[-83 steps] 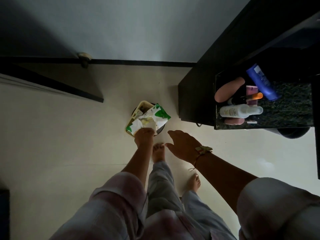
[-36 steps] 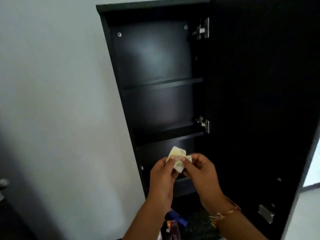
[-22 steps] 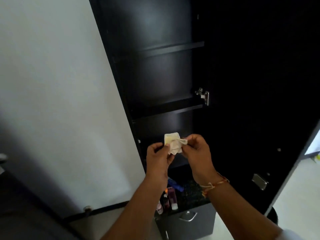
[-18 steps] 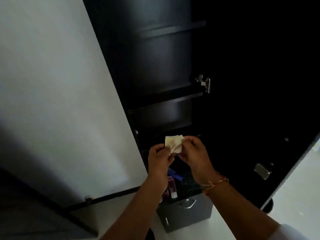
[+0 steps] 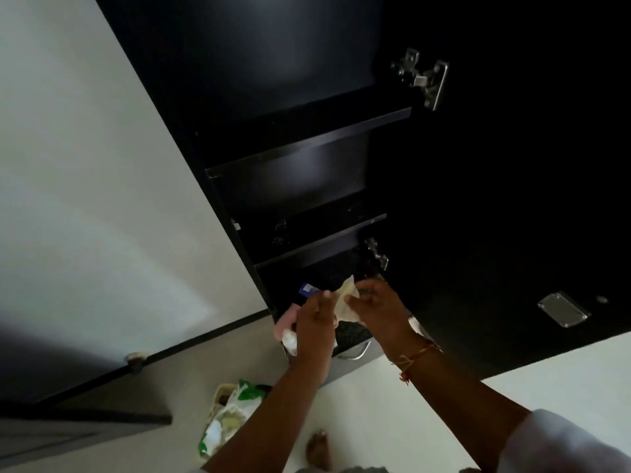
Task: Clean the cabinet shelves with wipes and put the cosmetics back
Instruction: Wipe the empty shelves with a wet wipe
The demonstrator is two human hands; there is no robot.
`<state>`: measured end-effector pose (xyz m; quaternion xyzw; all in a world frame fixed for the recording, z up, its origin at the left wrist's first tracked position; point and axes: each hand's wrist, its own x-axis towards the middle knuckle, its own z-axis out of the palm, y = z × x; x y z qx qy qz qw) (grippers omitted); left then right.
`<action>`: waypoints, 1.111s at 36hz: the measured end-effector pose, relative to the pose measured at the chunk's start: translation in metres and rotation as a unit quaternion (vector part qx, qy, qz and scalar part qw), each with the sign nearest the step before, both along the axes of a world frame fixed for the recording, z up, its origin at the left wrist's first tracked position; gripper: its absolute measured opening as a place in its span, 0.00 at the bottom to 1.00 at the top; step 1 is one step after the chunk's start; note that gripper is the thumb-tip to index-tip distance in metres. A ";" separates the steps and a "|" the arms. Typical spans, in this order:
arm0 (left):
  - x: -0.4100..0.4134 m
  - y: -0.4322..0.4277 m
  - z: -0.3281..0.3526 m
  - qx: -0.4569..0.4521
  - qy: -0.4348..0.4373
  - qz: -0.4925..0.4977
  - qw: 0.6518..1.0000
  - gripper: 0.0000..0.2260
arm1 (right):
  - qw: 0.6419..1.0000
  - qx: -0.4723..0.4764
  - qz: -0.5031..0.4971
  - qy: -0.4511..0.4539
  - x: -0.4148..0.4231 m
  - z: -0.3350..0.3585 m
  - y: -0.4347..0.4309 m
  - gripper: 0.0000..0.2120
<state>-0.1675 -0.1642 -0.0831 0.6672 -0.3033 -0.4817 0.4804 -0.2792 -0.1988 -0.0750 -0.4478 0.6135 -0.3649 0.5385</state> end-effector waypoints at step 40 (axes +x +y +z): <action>-0.049 -0.047 -0.103 0.221 0.290 0.071 0.928 0.14 | 0.975 0.188 -0.047 -0.107 -0.050 -0.092 -0.032 0.08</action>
